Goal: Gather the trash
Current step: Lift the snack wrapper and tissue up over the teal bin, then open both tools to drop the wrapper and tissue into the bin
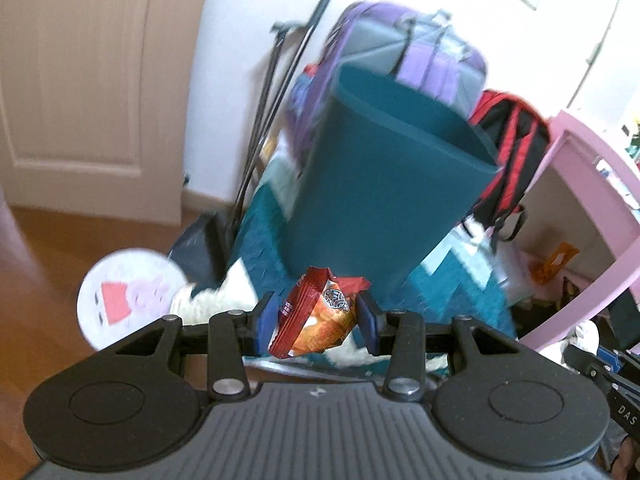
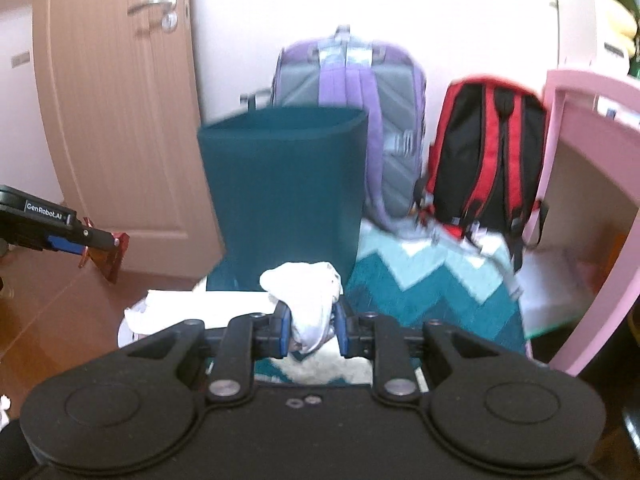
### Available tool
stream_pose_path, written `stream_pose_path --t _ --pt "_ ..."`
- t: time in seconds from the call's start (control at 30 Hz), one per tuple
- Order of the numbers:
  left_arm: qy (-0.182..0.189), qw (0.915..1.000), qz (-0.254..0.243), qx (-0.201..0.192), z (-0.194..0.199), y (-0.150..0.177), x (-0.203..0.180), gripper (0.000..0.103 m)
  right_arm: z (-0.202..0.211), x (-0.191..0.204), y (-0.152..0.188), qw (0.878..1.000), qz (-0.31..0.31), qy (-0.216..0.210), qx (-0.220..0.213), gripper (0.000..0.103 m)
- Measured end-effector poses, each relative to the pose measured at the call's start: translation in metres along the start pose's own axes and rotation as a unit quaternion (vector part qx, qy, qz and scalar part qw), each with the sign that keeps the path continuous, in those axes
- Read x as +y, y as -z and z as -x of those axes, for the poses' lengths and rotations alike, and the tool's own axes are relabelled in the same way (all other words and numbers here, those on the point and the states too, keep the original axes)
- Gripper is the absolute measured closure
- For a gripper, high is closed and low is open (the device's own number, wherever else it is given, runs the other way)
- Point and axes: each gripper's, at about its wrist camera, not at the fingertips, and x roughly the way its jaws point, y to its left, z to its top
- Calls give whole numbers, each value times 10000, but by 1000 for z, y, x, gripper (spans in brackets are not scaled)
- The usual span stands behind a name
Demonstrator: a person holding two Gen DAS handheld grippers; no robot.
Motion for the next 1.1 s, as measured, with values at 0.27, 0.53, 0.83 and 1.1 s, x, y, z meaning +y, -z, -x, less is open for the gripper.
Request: stream_pose_path --t 0.27,0.53,0.83,1.1 --pt "167 9985 -258 -459 21 -44 -60 61 12 -17 -55 9980 99 291 -549 82" --pt "162 9962 -436 -737 18 -95 -101 61 -3 -20 -114 9932 352 628 -916 82" --pt "12 9940 -639 -893 -18 -150 -124 61 -59 -10 -160 9898 701 821 -931 82" --pt "-138 9959 -667 -594 -79 -174 -115 61 -125 -1 -173 9930 857 595 -552 82"
